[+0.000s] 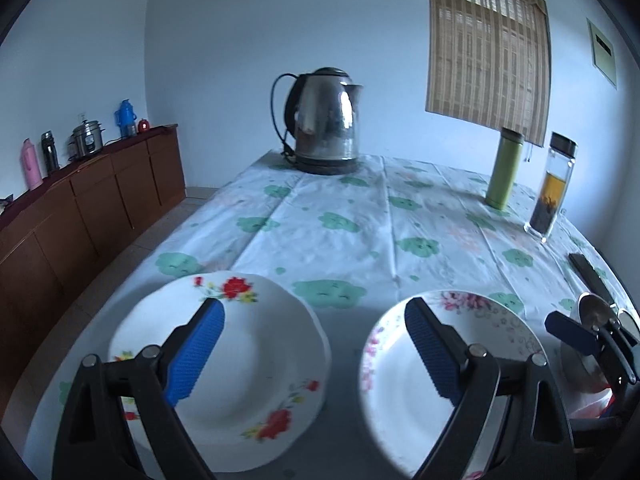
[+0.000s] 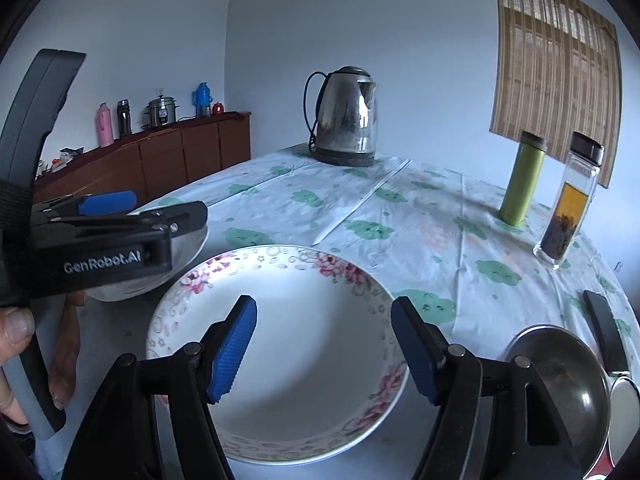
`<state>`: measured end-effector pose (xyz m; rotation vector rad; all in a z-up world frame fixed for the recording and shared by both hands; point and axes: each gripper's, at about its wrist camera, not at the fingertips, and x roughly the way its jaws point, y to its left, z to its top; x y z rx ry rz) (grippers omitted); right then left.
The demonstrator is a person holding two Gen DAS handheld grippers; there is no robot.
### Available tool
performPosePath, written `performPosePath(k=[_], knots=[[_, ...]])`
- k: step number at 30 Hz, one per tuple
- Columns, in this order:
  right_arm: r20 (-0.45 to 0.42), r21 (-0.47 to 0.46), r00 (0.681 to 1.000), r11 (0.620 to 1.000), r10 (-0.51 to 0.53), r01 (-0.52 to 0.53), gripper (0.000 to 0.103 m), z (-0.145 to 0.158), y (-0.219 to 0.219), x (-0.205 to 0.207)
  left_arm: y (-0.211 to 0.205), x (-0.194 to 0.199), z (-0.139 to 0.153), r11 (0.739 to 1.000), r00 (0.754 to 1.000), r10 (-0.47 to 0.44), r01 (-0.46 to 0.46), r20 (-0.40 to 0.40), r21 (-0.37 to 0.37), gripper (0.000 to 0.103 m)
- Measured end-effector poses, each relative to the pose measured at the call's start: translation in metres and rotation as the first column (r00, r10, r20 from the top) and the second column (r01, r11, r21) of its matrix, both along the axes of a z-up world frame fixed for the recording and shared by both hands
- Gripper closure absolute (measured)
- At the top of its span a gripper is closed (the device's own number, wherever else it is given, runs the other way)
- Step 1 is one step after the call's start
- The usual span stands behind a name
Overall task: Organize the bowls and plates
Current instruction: 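Grasp the rim of the red-flower white plate with the left gripper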
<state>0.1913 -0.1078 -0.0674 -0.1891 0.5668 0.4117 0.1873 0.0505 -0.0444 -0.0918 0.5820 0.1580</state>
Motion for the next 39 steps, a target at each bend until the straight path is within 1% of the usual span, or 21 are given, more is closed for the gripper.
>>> performPosePath(k=[4, 7, 10, 13, 16, 18, 19, 21, 25, 28, 33, 35, 39], knots=[[-0.013, 0.013, 0.999, 0.999, 0.038, -0.038, 0.032, 0.007, 0.010, -0.003, 0.022, -0.006, 0.003, 0.999, 0.999, 0.036, -0.036, -0.002, 0.013, 0.010], [-0.029, 0.032, 0.996, 0.996, 0.079, -0.078, 0.032, 0.013, 0.022, -0.006, 0.042, -0.011, 0.006, 0.997, 0.997, 0.070, -0.070, 0.015, 0.031, 0.010], [-0.028, 0.026, 0.994, 0.994, 0.108, -0.107, 0.032, 0.016, 0.036, -0.007, 0.065, -0.014, 0.006, 0.989, 0.991, 0.133, -0.134, 0.026, 0.064, 0.010], [-0.031, 0.028, 0.990, 0.991, 0.135, -0.134, 0.032, 0.018, 0.052, -0.005, 0.090, -0.013, -0.001, 0.979, 0.980, 0.199, -0.199, 0.015, 0.049, 0.010], [-0.058, 0.027, 0.986, 0.988, 0.155, -0.153, 0.034, 0.015, 0.069, 0.000, 0.113, -0.010, -0.016, 0.967, 0.966, 0.256, -0.256, -0.018, 0.001, 0.010], [-0.080, 0.017, 0.982, 0.985, 0.171, -0.170, 0.044, 0.012, 0.081, 0.004, 0.118, -0.004, -0.024, 0.964, 0.963, 0.262, -0.264, -0.064, -0.026, 0.010], [-0.097, 0.010, 0.979, 0.984, 0.178, -0.178, 0.046, 0.010, 0.088, 0.007, 0.120, -0.002, -0.026, 0.964, 0.962, 0.261, -0.264, -0.078, -0.037, 0.010], [-0.125, -0.008, 0.977, 0.984, 0.173, -0.175, 0.051, 0.006, 0.101, 0.014, 0.121, 0.000, -0.030, 0.963, 0.959, 0.266, -0.270, -0.097, -0.025, 0.010], [-0.165, -0.038, 0.974, 0.986, 0.153, -0.162, 0.051, -0.003, 0.120, 0.025, 0.120, 0.003, -0.038, 0.967, 0.961, 0.243, -0.250, -0.129, -0.044, 0.010], [-0.185, -0.075, 0.972, 0.984, 0.146, -0.162, 0.060, -0.012, 0.133, 0.031, 0.124, 0.003, -0.040, 0.965, 0.958, 0.246, -0.256, -0.146, -0.054, 0.010], [-0.198, -0.114, 0.971, 0.981, 0.134, -0.159, 0.063, -0.016, 0.145, 0.037, 0.126, 0.001, -0.042, 0.965, 0.959, 0.235, -0.250, -0.160, -0.082, 0.011], [-0.199, -0.136, 0.971, 0.977, 0.134, -0.163, 0.064, -0.020, 0.150, 0.039, 0.127, 0.001, -0.043, 0.965, 0.960, 0.231, -0.247, -0.161, -0.088, 0.014], [-0.228, -0.170, 0.963, 0.968, 0.142, -0.183, 0.065, -0.025, 0.160, 0.043, 0.128, 0.003, -0.045, 0.964, 0.958, 0.230, -0.248, -0.174, -0.092, 0.021]])
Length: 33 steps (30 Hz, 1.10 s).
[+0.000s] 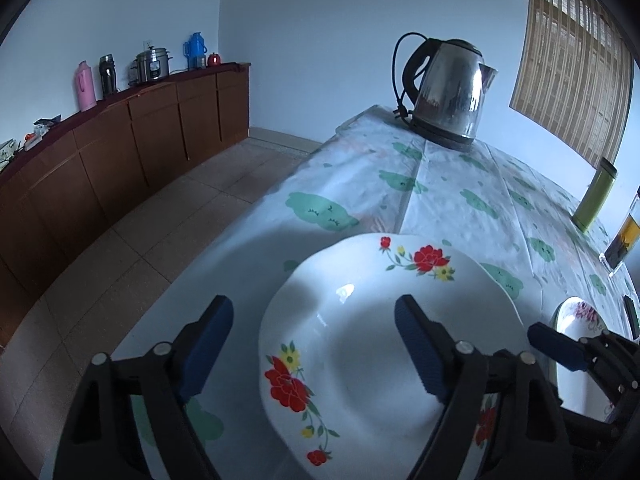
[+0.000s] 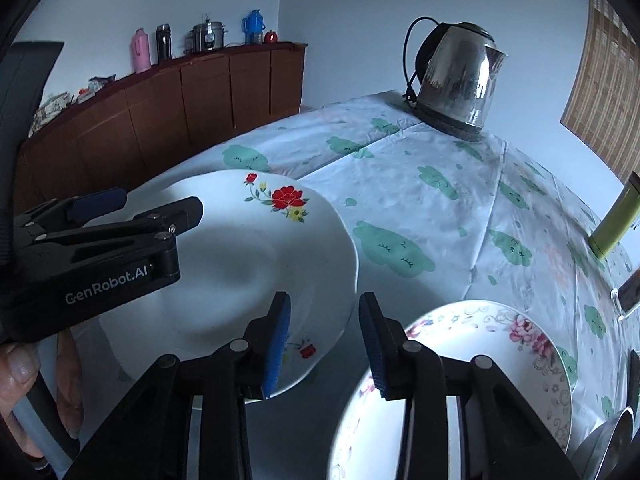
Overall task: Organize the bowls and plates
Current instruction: 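Grasp the rim of the red-flower white plate with the left gripper, then lift the red-flower plate with the left gripper toward the floral-rim bowl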
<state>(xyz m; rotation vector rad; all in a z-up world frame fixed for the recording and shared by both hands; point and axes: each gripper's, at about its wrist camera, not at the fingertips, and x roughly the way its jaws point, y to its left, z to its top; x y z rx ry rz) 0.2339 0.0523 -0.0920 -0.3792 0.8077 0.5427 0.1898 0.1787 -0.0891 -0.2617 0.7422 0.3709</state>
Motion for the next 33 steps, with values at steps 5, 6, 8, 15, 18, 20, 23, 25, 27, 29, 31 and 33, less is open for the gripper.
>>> performPosePath(k=[5, 6, 8, 15, 18, 20, 23, 25, 27, 29, 31, 33], knots=[[-0.025, -0.062, 1.000, 0.998, -0.009, 0.008, 0.065, -0.006, 0.007, 0.005, 0.003, 0.001, -0.004, 1.000, 1.000, 0.008, -0.008, -0.022, -0.007, 0.030], [-0.023, -0.068, 1.000, 0.998, -0.001, 0.000, 0.065, -0.006, 0.008, 0.004, 0.005, 0.001, -0.005, 1.000, 1.000, 0.018, -0.018, -0.026, -0.009, 0.030], [-0.029, -0.052, 0.999, 0.998, 0.017, -0.019, 0.065, -0.006, 0.008, 0.002, 0.009, 0.001, -0.006, 0.999, 0.999, 0.033, -0.033, -0.033, -0.015, 0.030], [-0.039, -0.020, 0.995, 0.996, 0.087, -0.088, 0.065, -0.004, 0.016, -0.010, 0.020, 0.000, -0.013, 0.996, 0.994, 0.086, -0.087, -0.070, -0.010, 0.037], [-0.032, -0.028, 0.997, 0.997, 0.077, -0.078, 0.065, -0.006, 0.019, -0.010, 0.018, 0.003, -0.018, 0.997, 0.992, 0.080, -0.081, -0.095, -0.007, 0.049], [-0.017, -0.044, 0.997, 0.996, 0.075, -0.076, 0.064, -0.006, 0.021, -0.011, 0.016, 0.004, -0.018, 0.997, 0.992, 0.076, -0.076, -0.101, 0.006, 0.052], [-0.020, -0.027, 0.997, 0.997, 0.071, -0.071, 0.064, -0.007, 0.020, -0.011, 0.018, 0.002, -0.018, 0.997, 0.992, 0.080, -0.081, -0.098, 0.002, 0.053], [-0.025, -0.011, 0.997, 0.997, 0.070, -0.070, 0.064, -0.006, 0.018, -0.010, 0.018, 0.002, -0.018, 0.996, 0.992, 0.084, -0.084, -0.097, 0.002, 0.055], [-0.039, 0.013, 0.997, 0.998, 0.067, -0.067, 0.064, -0.005, 0.015, -0.009, 0.019, 0.000, -0.017, 0.996, 0.992, 0.086, -0.086, -0.088, -0.004, 0.055], [-0.044, 0.026, 0.997, 0.998, 0.063, -0.062, 0.066, -0.005, 0.014, -0.008, 0.019, -0.002, -0.016, 0.997, 0.994, 0.083, -0.083, -0.076, -0.004, 0.055], [-0.039, 0.022, 0.997, 0.998, 0.060, -0.059, 0.066, -0.006, 0.014, -0.009, 0.017, -0.003, -0.013, 0.997, 0.995, 0.077, -0.077, -0.061, 0.003, 0.055], [-0.042, 0.030, 0.998, 0.998, 0.056, -0.055, 0.066, -0.006, 0.012, -0.010, 0.016, -0.004, -0.011, 0.997, 0.996, 0.074, -0.074, -0.049, 0.006, 0.055]])
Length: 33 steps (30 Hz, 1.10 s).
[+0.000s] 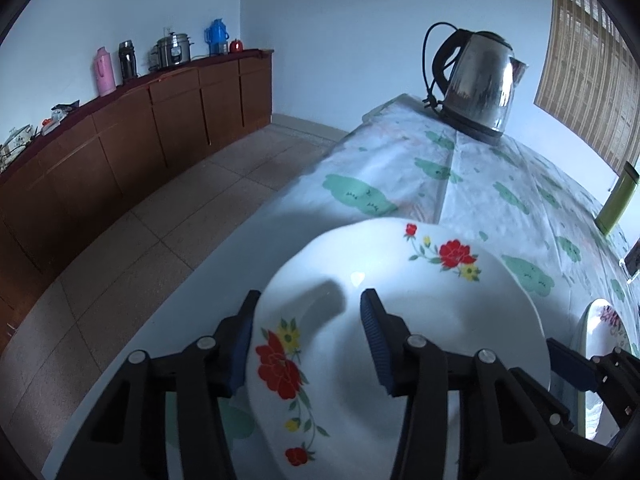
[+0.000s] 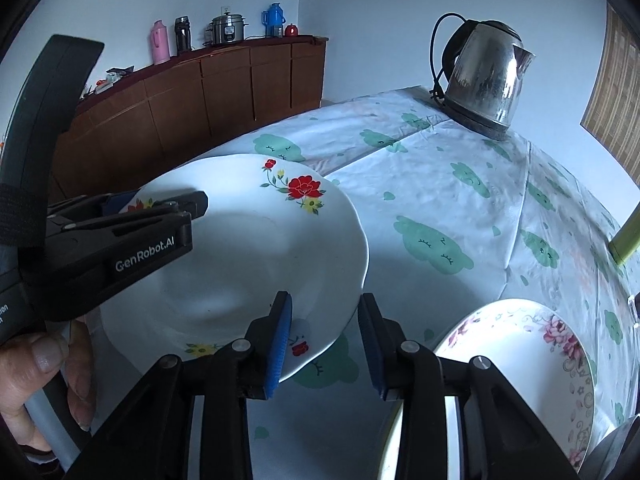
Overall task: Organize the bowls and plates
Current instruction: 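Lift the red-flower plate with the left gripper toward the floral-rim bowl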
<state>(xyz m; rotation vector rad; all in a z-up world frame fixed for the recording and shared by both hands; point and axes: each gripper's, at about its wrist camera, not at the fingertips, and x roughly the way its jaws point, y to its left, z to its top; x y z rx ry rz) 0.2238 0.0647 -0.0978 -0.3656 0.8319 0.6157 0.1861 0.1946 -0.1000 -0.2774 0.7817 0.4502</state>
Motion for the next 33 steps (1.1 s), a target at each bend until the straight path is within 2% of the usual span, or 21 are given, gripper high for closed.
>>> performPosePath(k=[8, 11, 25, 33], knots=[[0.019, 0.023, 1.000, 1.000, -0.010, 0.010, 0.066, 0.007, -0.006, -0.003, -0.001, 0.000, 0.003, 1.000, 1.000, -0.015, 0.015, 0.019, -0.010, 0.055], [0.031, 0.026, 0.999, 1.000, -0.011, 0.010, 0.066, 0.008, -0.007, -0.005, -0.004, -0.001, 0.005, 1.000, 0.999, -0.020, 0.020, 0.027, 0.007, 0.055], [0.114, 0.056, 0.993, 0.998, -0.033, 0.027, 0.067, 0.027, -0.021, -0.019, -0.014, -0.007, 0.021, 0.998, 0.990, -0.068, 0.065, 0.124, 0.026, 0.055], [0.128, 0.066, 0.991, 0.997, -0.048, 0.040, 0.067, 0.030, -0.033, -0.023, -0.022, -0.009, 0.028, 0.994, 0.980, -0.111, 0.108, 0.167, 0.027, 0.055]])
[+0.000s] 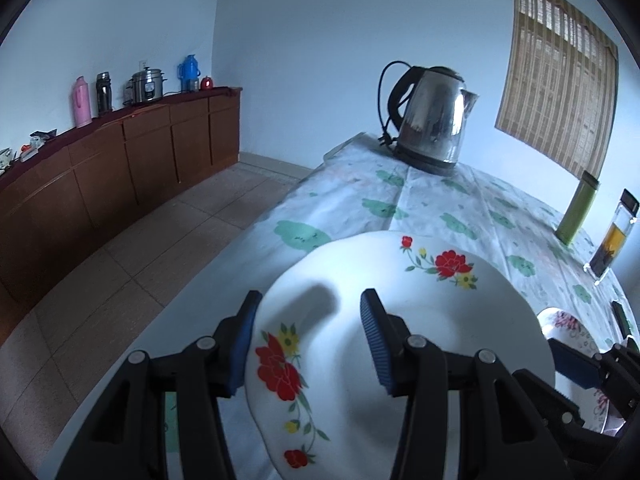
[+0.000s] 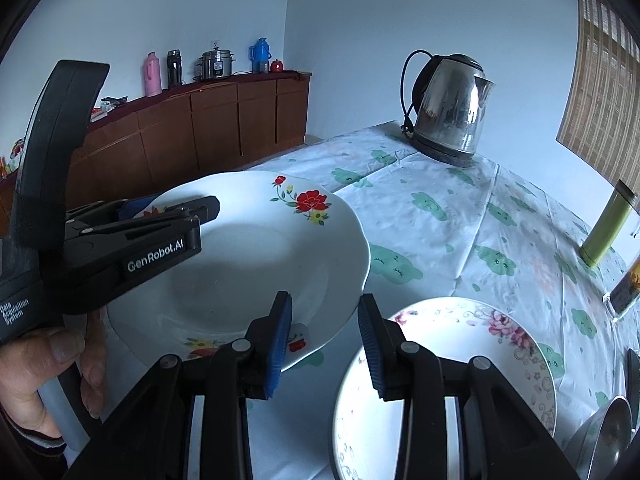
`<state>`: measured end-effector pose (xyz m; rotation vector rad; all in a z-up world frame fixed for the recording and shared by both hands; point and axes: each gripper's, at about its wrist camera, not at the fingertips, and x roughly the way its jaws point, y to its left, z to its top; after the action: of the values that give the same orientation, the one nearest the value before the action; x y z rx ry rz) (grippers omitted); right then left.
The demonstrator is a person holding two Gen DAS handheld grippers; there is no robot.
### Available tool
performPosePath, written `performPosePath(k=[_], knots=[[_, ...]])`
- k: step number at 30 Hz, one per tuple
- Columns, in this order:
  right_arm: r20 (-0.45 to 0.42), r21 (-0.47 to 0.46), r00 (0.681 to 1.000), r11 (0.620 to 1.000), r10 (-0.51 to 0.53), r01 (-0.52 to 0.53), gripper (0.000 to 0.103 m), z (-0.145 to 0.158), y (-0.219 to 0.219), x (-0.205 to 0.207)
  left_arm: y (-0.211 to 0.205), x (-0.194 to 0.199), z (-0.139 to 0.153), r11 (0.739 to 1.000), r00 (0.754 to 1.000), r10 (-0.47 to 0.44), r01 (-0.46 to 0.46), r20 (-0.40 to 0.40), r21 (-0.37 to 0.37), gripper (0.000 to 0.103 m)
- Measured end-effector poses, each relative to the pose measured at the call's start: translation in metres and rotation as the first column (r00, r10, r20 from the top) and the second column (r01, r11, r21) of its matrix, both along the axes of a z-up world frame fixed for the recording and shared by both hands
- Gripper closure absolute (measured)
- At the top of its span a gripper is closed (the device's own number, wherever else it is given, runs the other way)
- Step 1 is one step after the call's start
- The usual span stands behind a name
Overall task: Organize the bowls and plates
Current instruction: 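Lift the red-flower plate with the left gripper toward the floral-rim bowl, then carry the red-flower plate with the left gripper over the floral-rim stack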
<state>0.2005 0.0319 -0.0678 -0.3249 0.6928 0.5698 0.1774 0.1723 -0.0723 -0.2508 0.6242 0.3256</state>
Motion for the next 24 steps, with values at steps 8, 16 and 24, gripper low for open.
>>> performPosePath(k=[8, 16, 24], knots=[[0.003, 0.016, 1.000, 1.000, -0.024, 0.024, 0.067, 0.002, -0.016, -0.002, -0.016, -0.001, 0.005, 0.998, 0.998, -0.053, 0.052, 0.030, 0.032, 0.055], [-0.009, 0.035, 0.999, 0.999, -0.032, 0.033, 0.067, 0.000, -0.028, -0.008, -0.022, -0.004, 0.008, 0.995, 0.994, -0.094, 0.092, 0.054, 0.030, 0.055], [-0.007, 0.059, 0.999, 0.997, -0.045, 0.046, 0.067, 0.001, -0.039, -0.013, -0.032, -0.009, 0.018, 0.991, 0.984, -0.132, 0.127, 0.116, 0.049, 0.055]])
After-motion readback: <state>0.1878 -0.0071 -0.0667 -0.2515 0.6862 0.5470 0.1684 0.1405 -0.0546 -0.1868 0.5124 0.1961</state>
